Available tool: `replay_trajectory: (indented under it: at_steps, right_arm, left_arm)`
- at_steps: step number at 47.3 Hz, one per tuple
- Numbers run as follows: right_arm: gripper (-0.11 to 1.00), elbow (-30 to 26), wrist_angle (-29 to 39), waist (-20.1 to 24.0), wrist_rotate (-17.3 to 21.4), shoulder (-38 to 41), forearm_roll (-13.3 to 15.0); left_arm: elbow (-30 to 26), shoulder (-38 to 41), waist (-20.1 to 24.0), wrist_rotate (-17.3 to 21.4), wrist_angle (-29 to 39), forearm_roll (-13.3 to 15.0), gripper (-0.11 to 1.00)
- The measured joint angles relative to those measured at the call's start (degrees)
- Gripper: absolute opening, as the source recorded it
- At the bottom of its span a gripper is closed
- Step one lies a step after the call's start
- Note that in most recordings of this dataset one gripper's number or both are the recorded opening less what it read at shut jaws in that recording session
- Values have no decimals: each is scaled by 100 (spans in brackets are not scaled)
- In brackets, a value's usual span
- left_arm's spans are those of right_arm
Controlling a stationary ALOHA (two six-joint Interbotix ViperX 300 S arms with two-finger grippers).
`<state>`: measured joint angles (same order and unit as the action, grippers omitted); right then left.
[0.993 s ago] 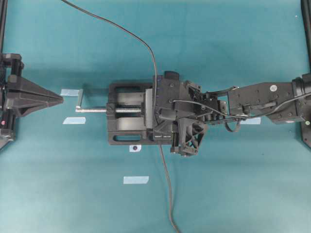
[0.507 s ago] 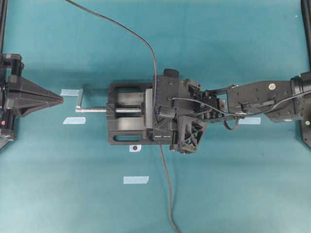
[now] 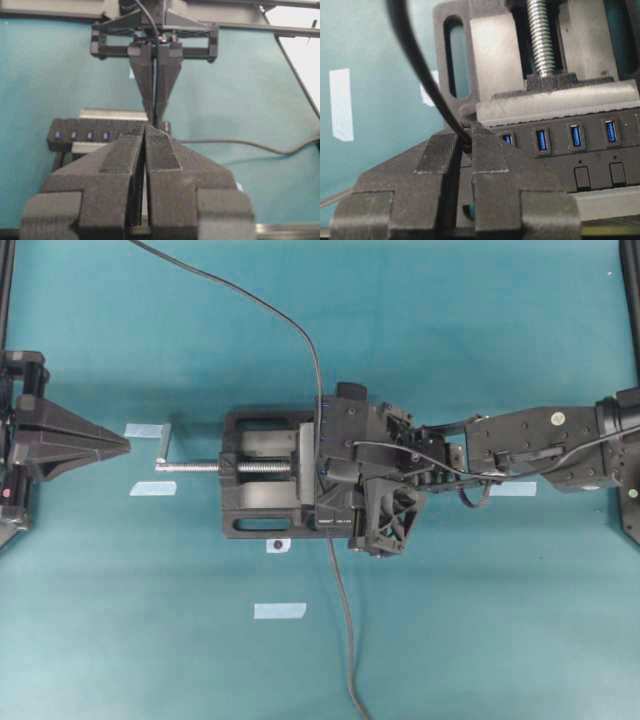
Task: Insert the USB into the front port of the fixed hub.
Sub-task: 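Push the held plug into the hub's front port with the right gripper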
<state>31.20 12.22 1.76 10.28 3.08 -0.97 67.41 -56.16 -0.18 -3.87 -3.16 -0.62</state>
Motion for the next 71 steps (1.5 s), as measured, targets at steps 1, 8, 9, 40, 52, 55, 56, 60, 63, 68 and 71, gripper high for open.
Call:
replay_trajectory:
  at_steps: [1, 8, 9, 40, 52, 55, 56, 60, 63, 68, 71]
  right_arm:
    - [2, 0, 0, 0, 9, 0, 0]
    - [2, 35, -26, 0, 9, 26, 0]
    - [2, 44, -35, 0, 9, 26, 0]
    - [2, 62, -79, 26, 62, 97, -18]
    - [2, 114, -97, 44, 229, 97, -18]
    - [2, 114, -97, 44, 229, 97, -18]
    - [2, 114, -97, 44, 229, 97, -18]
    - [2, 123, -97, 44, 229, 105, -18]
    - [2, 149, -97, 53, 229, 123, -9]
    - [2, 167, -97, 62, 246, 123, -18]
    - [2, 185, -97, 62, 246, 114, -18]
  left_arm:
    - [0, 0, 0, 0, 0, 0, 0]
    - [-9, 9, 0, 0, 0, 0, 0]
    - [-9, 0, 0, 0, 0, 0, 0]
    - [0, -18, 0, 0, 0, 0, 0]
    - [9, -18, 0, 0, 0, 0, 0]
    - [9, -9, 0, 0, 0, 0, 0]
    - [9, -18, 0, 0, 0, 0, 0]
    - [9, -18, 0, 0, 0, 0, 0]
    - [9, -18, 0, 0, 0, -9, 0]
    - [9, -18, 0, 9, 0, 0, 0]
    - [9, -9, 0, 0, 0, 0, 0]
